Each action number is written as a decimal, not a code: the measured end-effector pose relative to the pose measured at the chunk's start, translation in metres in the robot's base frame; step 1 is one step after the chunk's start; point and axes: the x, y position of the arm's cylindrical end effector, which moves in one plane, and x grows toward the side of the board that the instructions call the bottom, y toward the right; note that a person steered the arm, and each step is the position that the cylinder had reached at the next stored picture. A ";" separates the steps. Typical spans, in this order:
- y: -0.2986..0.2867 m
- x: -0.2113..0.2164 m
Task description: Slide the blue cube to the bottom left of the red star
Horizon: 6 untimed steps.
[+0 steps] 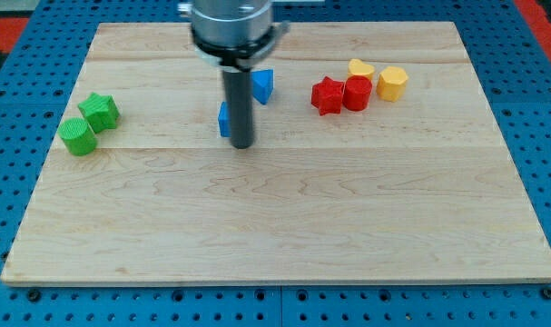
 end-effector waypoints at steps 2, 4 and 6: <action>-0.002 -0.043; 0.079 -0.014; -0.019 -0.030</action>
